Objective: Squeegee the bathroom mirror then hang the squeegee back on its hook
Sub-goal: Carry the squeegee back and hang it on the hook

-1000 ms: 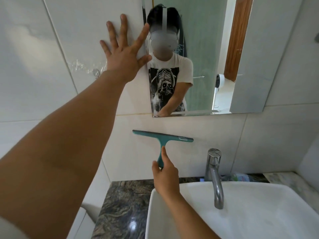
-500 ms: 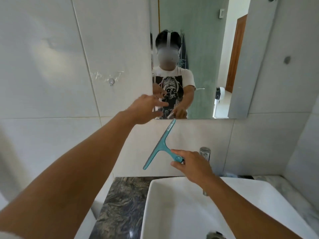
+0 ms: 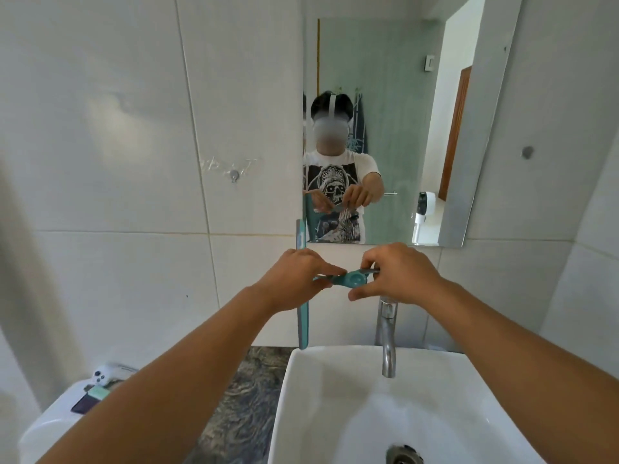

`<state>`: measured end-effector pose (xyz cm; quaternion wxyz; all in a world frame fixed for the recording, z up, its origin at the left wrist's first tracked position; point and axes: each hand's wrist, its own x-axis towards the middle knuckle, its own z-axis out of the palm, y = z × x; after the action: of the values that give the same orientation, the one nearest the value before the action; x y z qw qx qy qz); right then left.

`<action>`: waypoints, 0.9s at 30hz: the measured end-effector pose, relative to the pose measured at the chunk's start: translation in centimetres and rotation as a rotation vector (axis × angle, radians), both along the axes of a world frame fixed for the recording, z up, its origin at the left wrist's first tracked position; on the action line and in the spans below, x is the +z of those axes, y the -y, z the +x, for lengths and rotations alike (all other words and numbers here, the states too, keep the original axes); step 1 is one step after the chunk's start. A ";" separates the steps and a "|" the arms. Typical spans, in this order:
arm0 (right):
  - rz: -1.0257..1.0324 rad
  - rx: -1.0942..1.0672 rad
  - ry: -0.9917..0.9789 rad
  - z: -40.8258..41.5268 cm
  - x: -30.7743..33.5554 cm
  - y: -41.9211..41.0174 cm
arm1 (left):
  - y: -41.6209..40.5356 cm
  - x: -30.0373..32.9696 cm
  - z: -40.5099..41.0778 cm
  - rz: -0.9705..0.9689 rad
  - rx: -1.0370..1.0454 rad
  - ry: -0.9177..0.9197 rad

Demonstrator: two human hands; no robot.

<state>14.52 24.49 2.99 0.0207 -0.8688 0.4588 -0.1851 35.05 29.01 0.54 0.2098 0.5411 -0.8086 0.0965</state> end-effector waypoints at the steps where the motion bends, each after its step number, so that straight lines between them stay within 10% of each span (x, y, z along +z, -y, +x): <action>1: 0.005 0.004 0.007 -0.2 0.5 -0.2 | -0.4 0.1 -0.1 -0.008 0.002 -0.013; 13: -0.227 0.001 -0.082 -2.3 2.6 -0.5 | -3.4 -0.9 -3.4 0.169 0.015 -0.339; 22: 0.137 -0.044 0.914 -4.5 -1.9 -0.6 | -0.7 -1.5 -7.6 0.124 0.137 -0.741; 27: 0.217 -0.021 1.081 -5.9 -2.6 0.4 | 2.3 -1.7 -11.8 0.124 0.122 -0.832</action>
<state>8.67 24.09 0.36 0.3409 -0.6384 0.4077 -0.5568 23.25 26.72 -1.17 0.4793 0.5924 -0.6258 -0.1666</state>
